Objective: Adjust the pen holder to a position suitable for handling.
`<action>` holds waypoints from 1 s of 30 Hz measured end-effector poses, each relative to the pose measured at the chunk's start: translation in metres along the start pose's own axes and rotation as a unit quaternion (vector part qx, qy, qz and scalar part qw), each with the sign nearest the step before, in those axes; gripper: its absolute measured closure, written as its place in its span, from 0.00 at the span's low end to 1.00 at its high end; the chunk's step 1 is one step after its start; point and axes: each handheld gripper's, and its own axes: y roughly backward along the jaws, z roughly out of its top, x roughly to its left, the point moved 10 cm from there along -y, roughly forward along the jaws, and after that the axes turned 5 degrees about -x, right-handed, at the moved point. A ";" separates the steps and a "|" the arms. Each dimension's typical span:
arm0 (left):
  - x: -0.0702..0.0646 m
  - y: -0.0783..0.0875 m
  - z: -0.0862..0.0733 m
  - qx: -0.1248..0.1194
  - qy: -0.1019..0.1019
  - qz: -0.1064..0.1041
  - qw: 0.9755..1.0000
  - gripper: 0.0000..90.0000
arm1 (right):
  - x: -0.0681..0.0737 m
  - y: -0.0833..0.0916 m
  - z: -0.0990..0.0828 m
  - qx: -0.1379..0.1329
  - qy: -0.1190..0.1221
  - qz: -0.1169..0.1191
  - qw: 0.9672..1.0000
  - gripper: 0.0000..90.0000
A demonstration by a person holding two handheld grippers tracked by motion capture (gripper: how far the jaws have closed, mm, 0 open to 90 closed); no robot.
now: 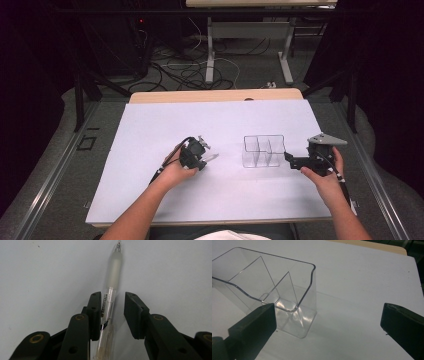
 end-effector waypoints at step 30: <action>0.002 0.002 -0.001 0.009 0.009 -0.001 1.000 0.89 | 0.000 0.000 -0.001 0.001 0.000 0.002 1.000 0.00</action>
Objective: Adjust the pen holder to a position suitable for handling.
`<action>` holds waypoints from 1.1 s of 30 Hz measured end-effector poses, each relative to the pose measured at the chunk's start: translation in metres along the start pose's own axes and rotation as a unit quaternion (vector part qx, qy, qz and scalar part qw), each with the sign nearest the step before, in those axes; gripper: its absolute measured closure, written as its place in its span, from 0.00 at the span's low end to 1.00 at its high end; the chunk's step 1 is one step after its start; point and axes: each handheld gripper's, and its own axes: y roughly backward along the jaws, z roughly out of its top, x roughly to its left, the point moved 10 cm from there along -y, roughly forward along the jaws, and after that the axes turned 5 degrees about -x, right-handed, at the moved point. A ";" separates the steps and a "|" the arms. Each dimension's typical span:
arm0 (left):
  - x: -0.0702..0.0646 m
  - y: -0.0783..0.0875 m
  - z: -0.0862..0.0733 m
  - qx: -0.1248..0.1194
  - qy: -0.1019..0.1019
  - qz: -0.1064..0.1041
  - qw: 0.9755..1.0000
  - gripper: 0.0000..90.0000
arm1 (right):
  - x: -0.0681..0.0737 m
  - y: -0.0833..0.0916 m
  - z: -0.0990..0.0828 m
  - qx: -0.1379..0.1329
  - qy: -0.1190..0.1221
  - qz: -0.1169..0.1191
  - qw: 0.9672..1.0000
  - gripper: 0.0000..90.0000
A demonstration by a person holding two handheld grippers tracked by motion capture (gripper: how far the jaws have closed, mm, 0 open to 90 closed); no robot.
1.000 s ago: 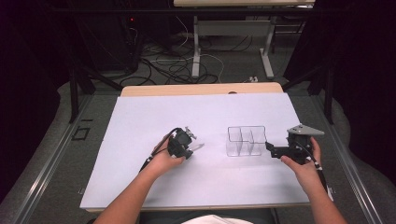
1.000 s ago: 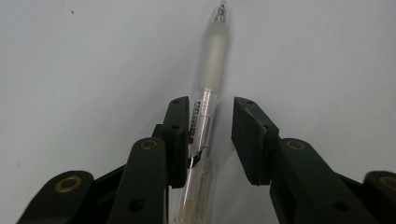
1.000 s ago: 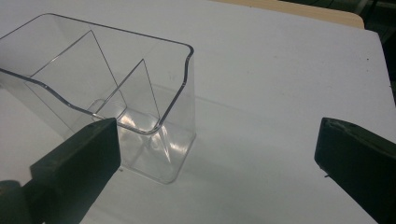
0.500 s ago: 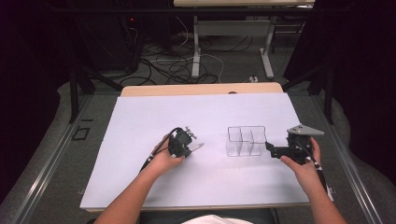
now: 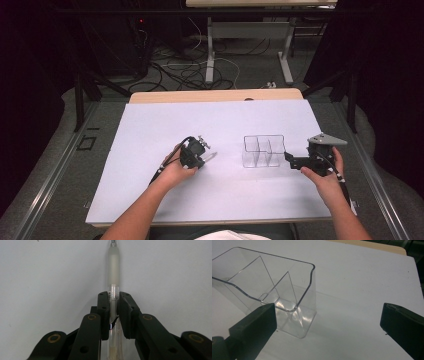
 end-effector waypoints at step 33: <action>0.000 0.053 0.035 -0.180 0.052 -0.020 0.982 0.89 | 0.002 0.009 0.015 -0.031 -0.008 -0.012 0.999 0.00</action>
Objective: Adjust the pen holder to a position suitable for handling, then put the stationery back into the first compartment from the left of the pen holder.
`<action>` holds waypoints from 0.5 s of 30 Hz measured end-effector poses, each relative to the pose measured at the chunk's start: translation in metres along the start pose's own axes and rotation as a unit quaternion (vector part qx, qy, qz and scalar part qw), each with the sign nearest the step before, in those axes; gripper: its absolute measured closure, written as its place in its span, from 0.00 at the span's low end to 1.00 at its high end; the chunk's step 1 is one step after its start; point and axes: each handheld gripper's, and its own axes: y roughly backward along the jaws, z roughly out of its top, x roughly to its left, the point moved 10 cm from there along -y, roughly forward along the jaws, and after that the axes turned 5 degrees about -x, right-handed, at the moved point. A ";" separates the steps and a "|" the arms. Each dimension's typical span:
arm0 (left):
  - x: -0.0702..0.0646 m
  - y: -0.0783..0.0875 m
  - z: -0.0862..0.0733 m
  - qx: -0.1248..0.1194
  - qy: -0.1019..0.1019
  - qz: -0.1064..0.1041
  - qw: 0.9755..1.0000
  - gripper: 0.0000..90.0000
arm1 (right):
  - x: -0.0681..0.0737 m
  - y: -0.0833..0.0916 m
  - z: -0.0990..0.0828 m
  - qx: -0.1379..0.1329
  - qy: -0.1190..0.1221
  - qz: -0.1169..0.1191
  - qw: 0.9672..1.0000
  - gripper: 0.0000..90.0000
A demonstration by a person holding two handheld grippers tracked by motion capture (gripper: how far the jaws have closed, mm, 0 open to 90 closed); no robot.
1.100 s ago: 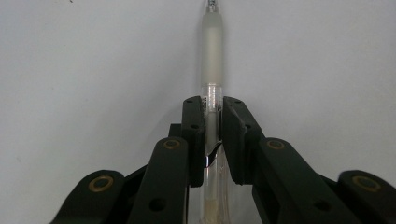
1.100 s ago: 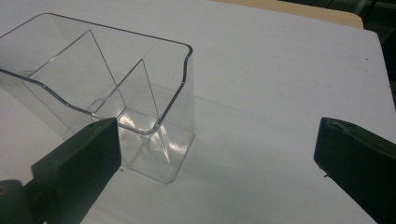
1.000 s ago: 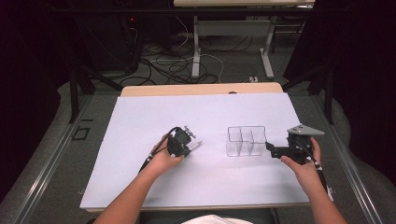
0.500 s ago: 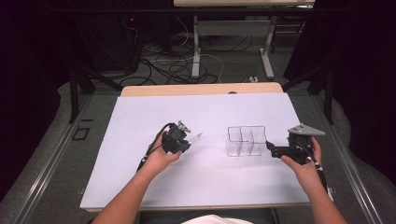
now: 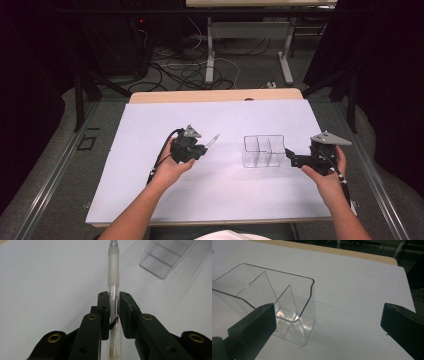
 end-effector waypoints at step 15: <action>-0.006 0.017 0.026 -0.094 0.032 -0.020 0.995 0.89 | 0.014 0.001 0.010 -0.015 -0.007 0.023 1.000 0.00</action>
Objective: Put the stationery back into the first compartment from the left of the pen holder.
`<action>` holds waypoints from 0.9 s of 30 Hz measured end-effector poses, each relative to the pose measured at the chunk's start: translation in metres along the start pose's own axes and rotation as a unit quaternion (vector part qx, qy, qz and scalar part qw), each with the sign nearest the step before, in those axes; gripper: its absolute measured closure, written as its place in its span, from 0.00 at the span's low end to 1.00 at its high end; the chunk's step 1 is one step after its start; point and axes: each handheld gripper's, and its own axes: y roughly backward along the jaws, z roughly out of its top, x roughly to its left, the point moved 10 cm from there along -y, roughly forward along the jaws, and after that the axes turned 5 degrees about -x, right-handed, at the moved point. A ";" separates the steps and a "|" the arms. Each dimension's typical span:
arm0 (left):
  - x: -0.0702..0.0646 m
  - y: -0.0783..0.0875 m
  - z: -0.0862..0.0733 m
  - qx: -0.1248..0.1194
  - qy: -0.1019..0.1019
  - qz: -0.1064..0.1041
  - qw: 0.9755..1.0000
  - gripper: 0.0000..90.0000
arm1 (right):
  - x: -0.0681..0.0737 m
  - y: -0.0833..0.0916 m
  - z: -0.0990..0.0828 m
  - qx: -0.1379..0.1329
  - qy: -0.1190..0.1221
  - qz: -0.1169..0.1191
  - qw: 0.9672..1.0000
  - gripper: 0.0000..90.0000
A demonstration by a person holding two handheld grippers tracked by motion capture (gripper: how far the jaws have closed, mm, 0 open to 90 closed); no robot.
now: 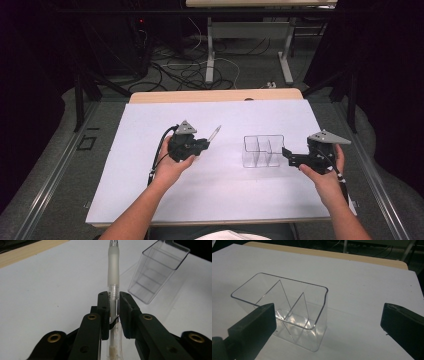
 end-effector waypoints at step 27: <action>-0.037 0.003 0.035 -0.086 0.060 -0.084 0.991 0.89 | 0.074 -0.011 0.055 -0.050 -0.137 0.152 0.978 0.41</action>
